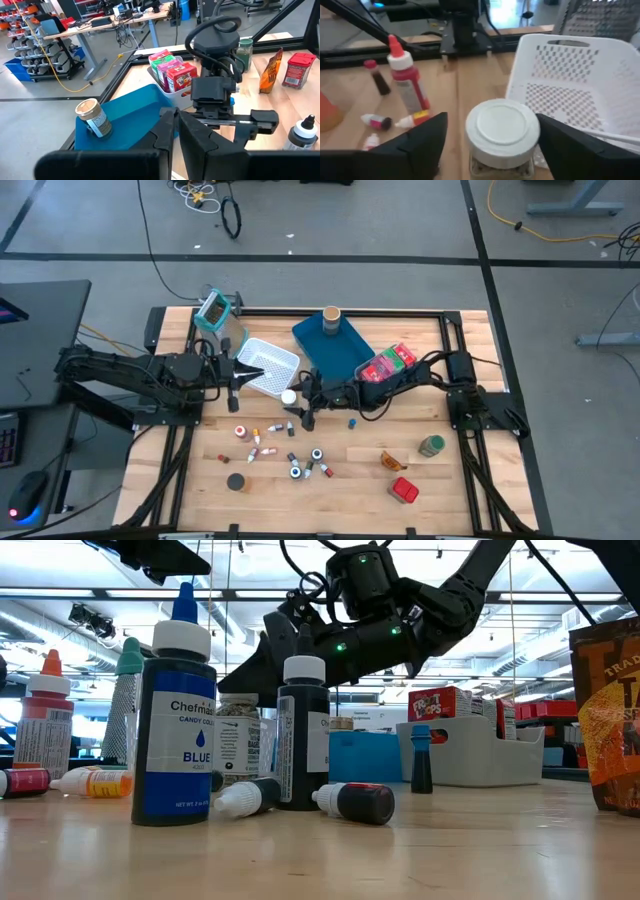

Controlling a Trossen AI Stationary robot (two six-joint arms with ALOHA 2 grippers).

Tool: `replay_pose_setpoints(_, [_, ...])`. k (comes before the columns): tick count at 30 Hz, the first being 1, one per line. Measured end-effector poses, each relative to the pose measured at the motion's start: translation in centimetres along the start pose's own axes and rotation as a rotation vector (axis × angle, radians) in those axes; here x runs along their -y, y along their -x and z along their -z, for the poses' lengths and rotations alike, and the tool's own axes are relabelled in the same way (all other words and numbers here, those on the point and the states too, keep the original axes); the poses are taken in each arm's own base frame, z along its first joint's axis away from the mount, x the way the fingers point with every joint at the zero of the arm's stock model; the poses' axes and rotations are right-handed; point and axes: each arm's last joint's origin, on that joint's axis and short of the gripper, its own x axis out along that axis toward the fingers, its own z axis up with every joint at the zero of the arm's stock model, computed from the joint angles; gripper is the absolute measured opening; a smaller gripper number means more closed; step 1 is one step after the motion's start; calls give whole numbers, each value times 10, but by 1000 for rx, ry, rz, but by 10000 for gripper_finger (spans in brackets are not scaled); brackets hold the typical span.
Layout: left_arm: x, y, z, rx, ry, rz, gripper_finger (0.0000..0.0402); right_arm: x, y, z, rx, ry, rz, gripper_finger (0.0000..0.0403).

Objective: Pick & Place Kitchen Items
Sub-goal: Put the white seasoning bottle into the blue bin

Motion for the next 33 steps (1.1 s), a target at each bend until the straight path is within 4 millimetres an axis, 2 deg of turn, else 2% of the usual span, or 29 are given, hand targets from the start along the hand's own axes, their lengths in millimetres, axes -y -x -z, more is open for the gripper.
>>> replay_pose_setpoints(7, [0,0,0,0,1,0,33,2,0,-1,1,-20,-12,210])
replay_pose_setpoints(10, [0,0,0,0,2,0,33,5,3,-7,-6,-3,-5,208])
replay_pose_setpoints(16, [0,0,0,-1,3,0,33,14,27,-46,-3,23,45,208])
replay_pose_setpoints(19, [0,0,0,-2,2,0,33,22,46,-68,-6,67,167,208])
replay_pose_setpoints(22, [0,0,0,-4,2,0,33,33,67,-92,24,78,321,213])
replay_pose_setpoints(25, [0,0,1,-6,1,0,33,48,82,-105,27,68,484,214])
replay_pose_setpoints(29, [0,0,1,-6,1,0,33,76,91,-106,-11,6,662,214])
replay_pose_setpoints(33, [0,0,1,-7,0,0,33,107,91,-93,-94,-105,658,216])
